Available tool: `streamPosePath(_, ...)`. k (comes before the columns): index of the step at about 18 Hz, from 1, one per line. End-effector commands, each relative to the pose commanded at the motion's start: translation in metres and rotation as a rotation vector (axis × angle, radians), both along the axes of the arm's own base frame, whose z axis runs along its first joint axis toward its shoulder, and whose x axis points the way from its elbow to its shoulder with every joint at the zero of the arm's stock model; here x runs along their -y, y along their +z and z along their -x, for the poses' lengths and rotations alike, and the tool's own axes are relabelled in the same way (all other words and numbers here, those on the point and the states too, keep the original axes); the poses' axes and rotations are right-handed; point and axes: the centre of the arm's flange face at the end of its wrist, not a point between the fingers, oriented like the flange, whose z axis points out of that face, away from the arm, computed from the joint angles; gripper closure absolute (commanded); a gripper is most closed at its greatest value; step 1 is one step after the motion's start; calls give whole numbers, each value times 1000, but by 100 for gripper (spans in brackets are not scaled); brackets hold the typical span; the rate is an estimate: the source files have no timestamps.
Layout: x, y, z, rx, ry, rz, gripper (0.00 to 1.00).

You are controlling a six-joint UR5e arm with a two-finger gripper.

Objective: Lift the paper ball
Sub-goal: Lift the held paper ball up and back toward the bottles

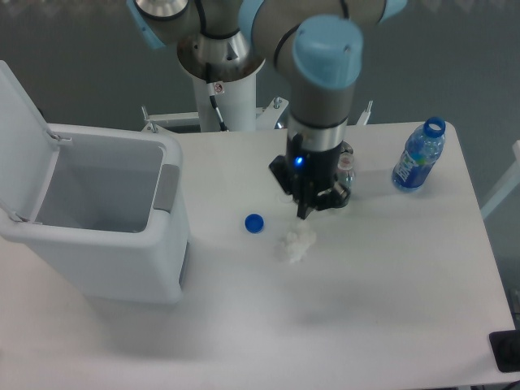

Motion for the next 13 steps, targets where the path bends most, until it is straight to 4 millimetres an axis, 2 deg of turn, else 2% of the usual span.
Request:
streamPosePath(8,5,-4,1,4,11,14,100)
streamPosePath(13,9,0,2,-4,19,10,100)
